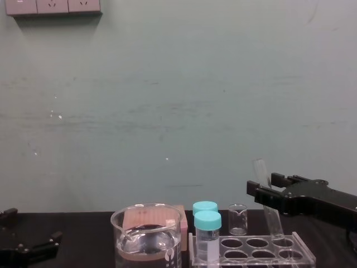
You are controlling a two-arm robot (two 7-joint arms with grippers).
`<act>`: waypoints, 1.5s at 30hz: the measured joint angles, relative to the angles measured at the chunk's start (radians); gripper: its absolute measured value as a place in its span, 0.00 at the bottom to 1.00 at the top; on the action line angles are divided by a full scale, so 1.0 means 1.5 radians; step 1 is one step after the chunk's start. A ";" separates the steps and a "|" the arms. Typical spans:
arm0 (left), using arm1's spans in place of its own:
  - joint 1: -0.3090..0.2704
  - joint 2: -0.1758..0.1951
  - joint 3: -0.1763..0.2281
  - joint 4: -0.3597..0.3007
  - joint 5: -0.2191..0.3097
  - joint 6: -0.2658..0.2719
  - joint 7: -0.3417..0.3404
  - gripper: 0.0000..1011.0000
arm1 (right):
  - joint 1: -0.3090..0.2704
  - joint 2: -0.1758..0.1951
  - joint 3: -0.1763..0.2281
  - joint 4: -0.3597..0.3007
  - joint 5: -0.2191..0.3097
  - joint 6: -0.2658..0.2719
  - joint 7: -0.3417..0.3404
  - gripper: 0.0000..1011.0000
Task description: Hold the test tube with one hand and immerse one end into the beaker, then return it to the test tube rack.
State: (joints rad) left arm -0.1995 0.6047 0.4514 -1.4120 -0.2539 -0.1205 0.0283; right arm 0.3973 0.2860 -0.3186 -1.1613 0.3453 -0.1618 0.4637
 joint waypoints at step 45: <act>0.000 0.000 0.000 0.000 0.000 0.000 0.000 0.99 | -0.114 -0.004 0.136 -0.072 -0.074 0.016 -0.188 0.99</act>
State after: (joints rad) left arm -0.1995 0.6047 0.4514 -1.4120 -0.2539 -0.1205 0.0283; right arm 0.2264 0.2799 -0.1146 -1.2699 0.2336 -0.1380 0.1814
